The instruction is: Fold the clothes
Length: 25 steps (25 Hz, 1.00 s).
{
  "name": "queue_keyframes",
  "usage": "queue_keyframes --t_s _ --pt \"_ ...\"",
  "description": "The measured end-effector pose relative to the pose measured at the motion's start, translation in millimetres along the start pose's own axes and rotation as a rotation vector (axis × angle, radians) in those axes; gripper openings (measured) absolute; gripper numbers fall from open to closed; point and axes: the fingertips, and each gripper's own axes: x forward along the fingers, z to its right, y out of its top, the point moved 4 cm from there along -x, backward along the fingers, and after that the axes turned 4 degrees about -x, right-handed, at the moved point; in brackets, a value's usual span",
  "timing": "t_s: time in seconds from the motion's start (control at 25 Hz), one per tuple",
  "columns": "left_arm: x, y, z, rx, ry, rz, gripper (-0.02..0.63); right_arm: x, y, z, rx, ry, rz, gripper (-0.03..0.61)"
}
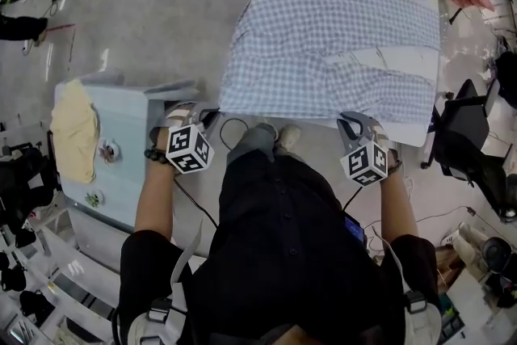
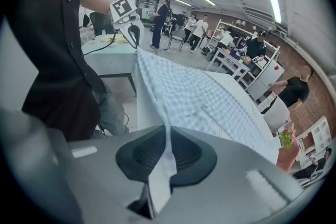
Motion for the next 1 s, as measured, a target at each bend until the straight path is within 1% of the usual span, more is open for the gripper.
queue_keyframes --t_s 0.08,0.16,0.24,0.32,0.44,0.52,0.76,1.0 --pt "0 -1 8 -0.016 -0.014 0.001 0.011 -2 -2 -1 -0.024 -0.002 0.004 0.032" --pt "1 -1 12 -0.035 -0.041 0.008 0.011 -3 0 8 -0.045 -0.011 0.011 0.031" --pt "1 0 8 -0.045 -0.078 0.018 0.011 -2 8 27 -0.068 -0.026 0.021 0.032" --pt "-1 3 -4 -0.052 -0.120 0.034 0.011 0 22 54 -0.100 -0.045 0.031 0.032" --pt "-9 8 -32 -0.056 -0.190 0.051 0.011 6 48 96 -0.150 -0.063 0.036 0.032" --pt "-13 10 -55 -0.045 -0.222 0.050 0.011 12 64 121 -0.168 -0.073 0.034 0.031" --pt "0 8 -127 -0.019 -0.268 0.036 0.011 44 101 185 -0.192 -0.111 0.012 0.031" --pt "25 7 -188 0.024 -0.315 0.011 0.012 80 115 232 -0.163 -0.115 -0.019 0.032"
